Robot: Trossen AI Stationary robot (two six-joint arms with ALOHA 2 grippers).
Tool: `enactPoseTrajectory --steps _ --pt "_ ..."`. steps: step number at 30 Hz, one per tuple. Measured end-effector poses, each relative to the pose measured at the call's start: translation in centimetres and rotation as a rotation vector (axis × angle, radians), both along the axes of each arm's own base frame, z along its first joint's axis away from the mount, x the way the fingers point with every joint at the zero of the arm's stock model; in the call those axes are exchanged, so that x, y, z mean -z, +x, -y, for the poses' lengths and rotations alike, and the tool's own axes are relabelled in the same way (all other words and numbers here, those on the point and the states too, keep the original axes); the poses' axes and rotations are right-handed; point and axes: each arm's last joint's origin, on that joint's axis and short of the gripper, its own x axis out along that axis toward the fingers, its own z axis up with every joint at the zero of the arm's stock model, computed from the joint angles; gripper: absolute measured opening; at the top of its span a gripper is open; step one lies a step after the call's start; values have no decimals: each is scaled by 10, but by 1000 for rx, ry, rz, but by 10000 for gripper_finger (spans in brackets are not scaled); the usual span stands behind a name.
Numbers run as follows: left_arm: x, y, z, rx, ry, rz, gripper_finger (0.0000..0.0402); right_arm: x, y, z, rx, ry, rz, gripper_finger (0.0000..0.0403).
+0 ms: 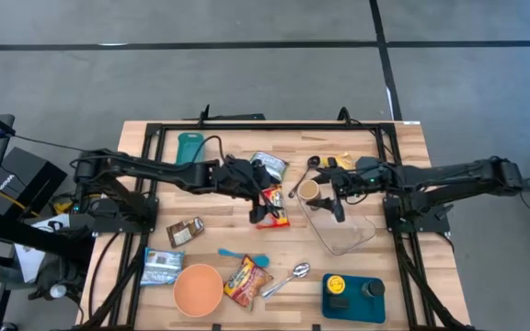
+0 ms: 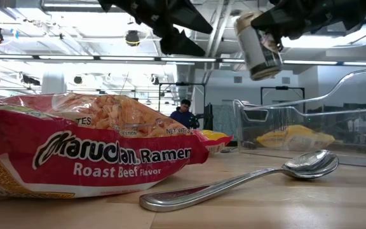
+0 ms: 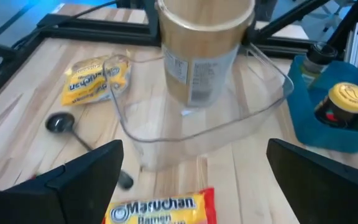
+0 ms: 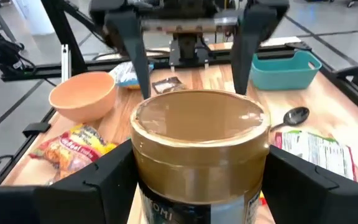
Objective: Pick & Place Food Item
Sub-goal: Put the golden spice bottle into the blue bin
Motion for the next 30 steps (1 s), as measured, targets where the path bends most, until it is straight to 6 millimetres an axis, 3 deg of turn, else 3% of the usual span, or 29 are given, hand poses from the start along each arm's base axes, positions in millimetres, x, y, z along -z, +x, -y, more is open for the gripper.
enactPoseTrajectory --steps 9,30 --pt "-14 -23 0 0 0 -71 392 -4 -15 -12 -56 7 -26 287" --pt "-55 -58 0 4 6 27 392 -9 -31 -65 -339 27 -13 278"
